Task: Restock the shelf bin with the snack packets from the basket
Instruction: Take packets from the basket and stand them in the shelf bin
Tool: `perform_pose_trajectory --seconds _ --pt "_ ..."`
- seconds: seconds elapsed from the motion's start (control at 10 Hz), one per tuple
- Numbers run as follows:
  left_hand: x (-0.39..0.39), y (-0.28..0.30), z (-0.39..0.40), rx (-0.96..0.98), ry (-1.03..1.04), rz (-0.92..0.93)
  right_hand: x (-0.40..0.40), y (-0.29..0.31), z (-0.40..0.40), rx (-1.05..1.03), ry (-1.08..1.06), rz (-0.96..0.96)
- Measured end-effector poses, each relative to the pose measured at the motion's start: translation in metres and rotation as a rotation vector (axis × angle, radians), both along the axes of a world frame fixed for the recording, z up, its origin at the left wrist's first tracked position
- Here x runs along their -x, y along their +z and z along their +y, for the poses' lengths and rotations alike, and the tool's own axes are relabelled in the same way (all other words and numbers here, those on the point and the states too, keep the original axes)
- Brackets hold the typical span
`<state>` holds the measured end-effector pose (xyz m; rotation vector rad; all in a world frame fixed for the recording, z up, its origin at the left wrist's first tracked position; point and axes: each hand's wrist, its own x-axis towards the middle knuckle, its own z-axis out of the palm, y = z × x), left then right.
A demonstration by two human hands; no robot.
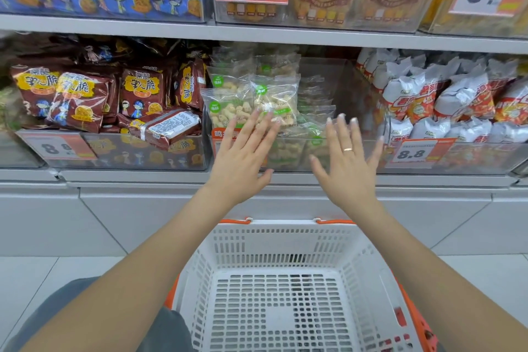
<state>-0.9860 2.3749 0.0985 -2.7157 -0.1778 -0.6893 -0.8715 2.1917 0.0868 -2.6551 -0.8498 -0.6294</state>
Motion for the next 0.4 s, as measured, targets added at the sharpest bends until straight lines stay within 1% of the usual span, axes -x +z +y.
perform_pose_trajectory --seconds 0.1,0.2,0.3,0.4 --pt "0.001 -0.003 -0.005 0.054 0.074 0.056 0.001 -0.008 -0.003 0.058 0.033 0.032" --pt "0.0 0.002 -0.009 0.123 0.087 0.11 0.004 -0.006 -0.002 0.058 0.013 0.077" --pt "0.001 0.006 -0.012 0.144 0.079 0.12 0.007 0.001 0.001 0.083 0.02 0.122" --pt "0.01 0.014 -0.012 0.152 0.023 0.115 0.012 0.008 -0.007 0.137 0.026 0.126"
